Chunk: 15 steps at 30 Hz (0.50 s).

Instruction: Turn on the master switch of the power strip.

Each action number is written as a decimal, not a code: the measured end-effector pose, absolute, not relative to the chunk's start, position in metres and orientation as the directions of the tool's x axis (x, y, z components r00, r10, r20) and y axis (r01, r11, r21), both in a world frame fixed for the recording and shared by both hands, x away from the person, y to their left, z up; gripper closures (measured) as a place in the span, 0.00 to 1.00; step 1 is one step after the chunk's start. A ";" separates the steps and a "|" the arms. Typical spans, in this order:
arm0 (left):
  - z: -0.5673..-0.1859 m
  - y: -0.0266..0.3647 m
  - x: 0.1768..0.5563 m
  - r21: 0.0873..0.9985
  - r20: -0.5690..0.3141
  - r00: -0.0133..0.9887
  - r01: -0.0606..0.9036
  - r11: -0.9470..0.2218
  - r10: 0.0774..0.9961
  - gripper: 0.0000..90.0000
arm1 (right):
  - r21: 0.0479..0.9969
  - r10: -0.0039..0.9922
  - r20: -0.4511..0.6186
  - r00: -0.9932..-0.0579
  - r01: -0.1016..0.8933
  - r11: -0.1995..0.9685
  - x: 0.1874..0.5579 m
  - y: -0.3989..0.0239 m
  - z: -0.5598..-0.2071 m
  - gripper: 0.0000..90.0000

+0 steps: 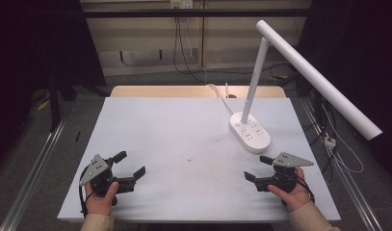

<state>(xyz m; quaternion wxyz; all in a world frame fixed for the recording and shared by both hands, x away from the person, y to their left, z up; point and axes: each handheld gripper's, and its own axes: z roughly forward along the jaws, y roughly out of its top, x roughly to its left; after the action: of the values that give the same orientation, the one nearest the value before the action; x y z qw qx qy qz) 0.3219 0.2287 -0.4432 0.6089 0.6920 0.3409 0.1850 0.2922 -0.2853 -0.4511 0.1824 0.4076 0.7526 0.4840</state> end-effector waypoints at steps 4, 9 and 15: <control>-0.443 0.229 0.322 0.969 -0.158 0.700 0.246 -0.027 0.697 0.05 | 0.878 0.788 0.119 -0.604 0.435 0.201 0.291 -0.286 -0.451 0.10; -0.444 0.229 0.322 0.969 -0.158 0.699 0.247 -0.028 0.697 0.05 | 0.877 0.787 0.116 -0.605 0.434 0.205 0.289 -0.288 -0.451 0.10; -0.443 0.229 0.322 0.969 -0.157 0.699 0.246 -0.028 0.698 0.05 | 0.874 0.791 0.116 -0.601 0.440 0.205 0.287 -0.293 -0.451 0.09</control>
<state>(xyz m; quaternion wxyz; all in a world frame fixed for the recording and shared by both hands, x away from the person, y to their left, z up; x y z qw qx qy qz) 0.3219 0.2288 -0.4435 0.6079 0.6926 0.3408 0.1857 0.2868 -0.2927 -0.4513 0.1828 0.4078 0.7544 0.4808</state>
